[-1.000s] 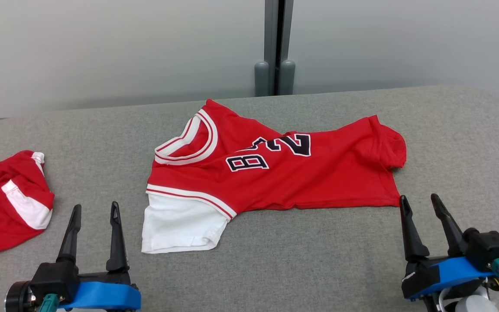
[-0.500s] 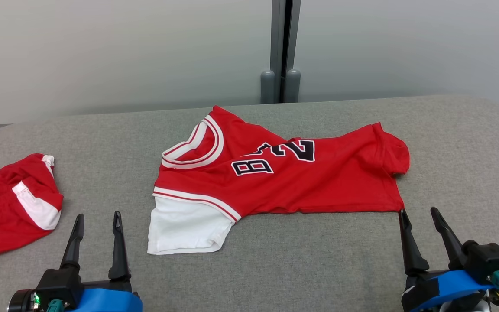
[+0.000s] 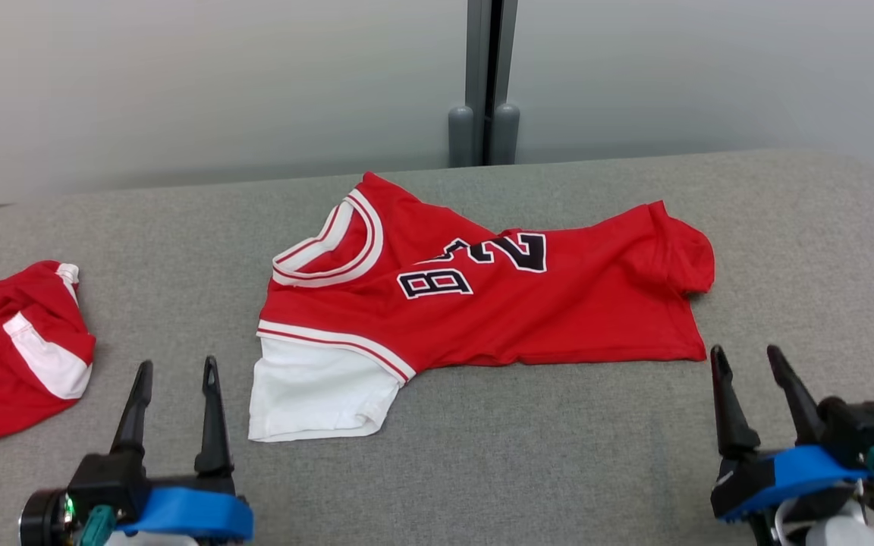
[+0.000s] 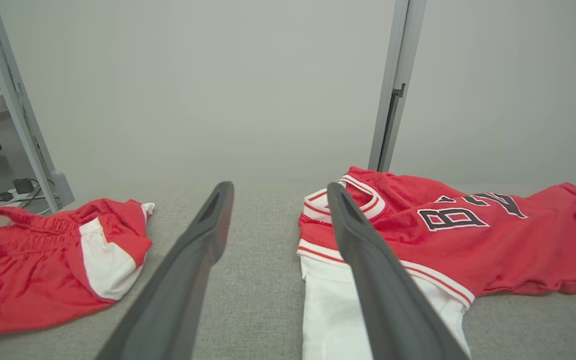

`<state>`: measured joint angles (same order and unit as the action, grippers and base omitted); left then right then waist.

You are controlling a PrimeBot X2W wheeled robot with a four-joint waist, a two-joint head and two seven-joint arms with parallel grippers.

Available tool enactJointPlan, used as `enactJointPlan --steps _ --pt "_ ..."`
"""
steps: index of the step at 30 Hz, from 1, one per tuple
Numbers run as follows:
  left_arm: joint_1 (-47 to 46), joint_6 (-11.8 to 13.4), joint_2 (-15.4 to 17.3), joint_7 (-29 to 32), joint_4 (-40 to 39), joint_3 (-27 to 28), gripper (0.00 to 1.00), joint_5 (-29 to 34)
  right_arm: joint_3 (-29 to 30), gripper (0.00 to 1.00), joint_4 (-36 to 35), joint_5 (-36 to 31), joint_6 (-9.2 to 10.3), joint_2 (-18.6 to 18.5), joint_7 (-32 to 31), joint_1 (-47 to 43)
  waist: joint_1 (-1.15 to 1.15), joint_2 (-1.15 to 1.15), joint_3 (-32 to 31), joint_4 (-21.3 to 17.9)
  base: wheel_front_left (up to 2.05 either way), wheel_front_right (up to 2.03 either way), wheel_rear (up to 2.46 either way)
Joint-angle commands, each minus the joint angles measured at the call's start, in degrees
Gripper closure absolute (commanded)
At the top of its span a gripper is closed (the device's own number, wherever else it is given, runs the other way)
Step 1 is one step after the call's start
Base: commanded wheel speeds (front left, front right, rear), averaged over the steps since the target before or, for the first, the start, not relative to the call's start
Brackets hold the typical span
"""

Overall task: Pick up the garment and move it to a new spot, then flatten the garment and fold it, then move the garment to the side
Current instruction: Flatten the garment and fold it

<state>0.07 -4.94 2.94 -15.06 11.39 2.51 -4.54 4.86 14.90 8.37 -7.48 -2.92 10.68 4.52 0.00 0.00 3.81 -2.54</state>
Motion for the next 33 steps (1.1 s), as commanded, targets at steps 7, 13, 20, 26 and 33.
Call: enactJointPlan --steps 7,13,20,26,33 --pt "-6.8 -1.0 0.7 -0.2 3.5 -1.1 0.00 -0.6 1.6 0.00 6.7 -3.7 -0.03 -0.3 0.5 9.5 0.00 0.00 3.1 -0.3 0.00 0.00 0.00" --pt "-9.5 -1.7 1.1 -0.2 9.3 -2.7 0.00 -0.9 3.0 0.00 13.5 -5.0 -0.03 -1.0 1.2 14.9 0.00 0.00 5.7 -0.1 0.00 0.00 0.00" --pt "-12.2 -2.2 1.4 -0.2 17.5 -4.4 0.00 -1.5 5.4 0.00 25.5 -6.8 -0.03 -1.4 2.8 20.7 0.00 0.00 8.4 0.3 0.00 0.00 0.00" --pt "-12.2 -2.4 1.3 -0.2 22.0 -5.2 0.00 -2.4 6.9 0.00 32.9 -7.5 -0.02 -0.9 4.1 23.7 0.00 0.00 9.7 0.5 0.00 0.00 0.00" --pt "-11.8 -2.6 1.0 -0.2 24.1 -6.6 0.00 -3.3 8.1 0.00 38.4 -7.7 -0.02 -0.7 4.5 25.9 0.00 0.00 10.1 0.9 0.00 0.00 0.00"
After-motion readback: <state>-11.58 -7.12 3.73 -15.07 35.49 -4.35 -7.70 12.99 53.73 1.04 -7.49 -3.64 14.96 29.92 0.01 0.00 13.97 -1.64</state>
